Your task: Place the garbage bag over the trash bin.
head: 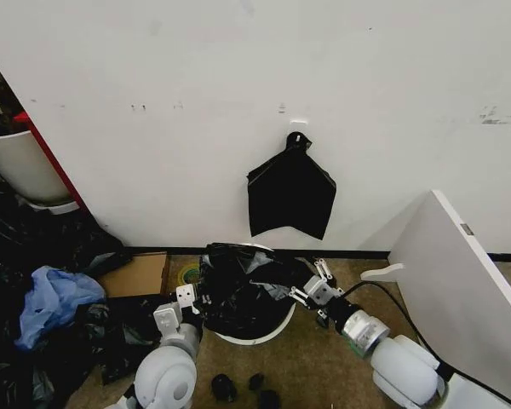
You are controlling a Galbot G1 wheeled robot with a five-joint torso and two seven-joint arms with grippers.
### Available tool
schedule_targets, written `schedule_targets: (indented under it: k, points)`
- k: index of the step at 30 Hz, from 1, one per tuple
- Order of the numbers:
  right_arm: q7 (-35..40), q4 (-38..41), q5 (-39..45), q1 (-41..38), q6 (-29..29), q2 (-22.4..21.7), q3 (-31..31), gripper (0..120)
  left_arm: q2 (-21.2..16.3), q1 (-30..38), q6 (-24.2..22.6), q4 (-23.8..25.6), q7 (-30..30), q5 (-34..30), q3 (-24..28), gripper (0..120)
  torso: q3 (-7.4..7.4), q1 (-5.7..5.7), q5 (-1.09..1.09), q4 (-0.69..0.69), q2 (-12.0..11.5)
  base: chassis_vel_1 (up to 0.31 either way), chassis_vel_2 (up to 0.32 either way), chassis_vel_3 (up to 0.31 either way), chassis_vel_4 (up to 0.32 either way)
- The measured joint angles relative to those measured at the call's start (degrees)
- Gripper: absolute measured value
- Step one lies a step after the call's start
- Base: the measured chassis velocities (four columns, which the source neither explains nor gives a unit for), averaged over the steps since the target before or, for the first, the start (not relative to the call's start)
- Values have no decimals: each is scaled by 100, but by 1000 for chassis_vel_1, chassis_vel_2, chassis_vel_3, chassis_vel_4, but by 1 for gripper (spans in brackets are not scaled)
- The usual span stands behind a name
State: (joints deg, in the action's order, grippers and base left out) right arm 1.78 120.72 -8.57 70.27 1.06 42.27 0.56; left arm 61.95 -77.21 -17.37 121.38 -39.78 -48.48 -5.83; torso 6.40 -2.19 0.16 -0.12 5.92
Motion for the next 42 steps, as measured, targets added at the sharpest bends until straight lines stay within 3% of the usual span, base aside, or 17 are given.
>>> schedule_targets:
  k: [6, 21, 26, 31, 42]
  points:
    - [-373, -227, -1053, -265, -469, 89, -149, 99, -22, -45, -39, 50, 18, 32, 33, 1, 0, 0, 0, 1, 0, 0, 0, 0, 0]
    - [-415, -447, -2006, -416, -745, 385, -367, 99, -31, -99, -72, 14, 91, 211, 208, 1, 0, 0, -1, 0, 0, 0, 0, 0, 0]
    - [-470, -522, -2228, -488, -831, 414, -386, 87, -51, -97, -85, 14, 108, 236, 233, 1, 0, 0, 0, 1, 0, 0, 0, 0, 0]
    - [-508, -533, -2292, -539, -835, 415, -395, 64, -53, -102, -89, 14, 144, 295, 262, 1, 0, -1, 0, 1, 0, 0, 0, 0, 0]
    - [-625, -649, -2513, -526, -1077, 466, -449, 28, -58, -99, -97, 7, 175, 301, 289, 1, 0, -1, 0, 0, 0, 0, 0, 0, 0]
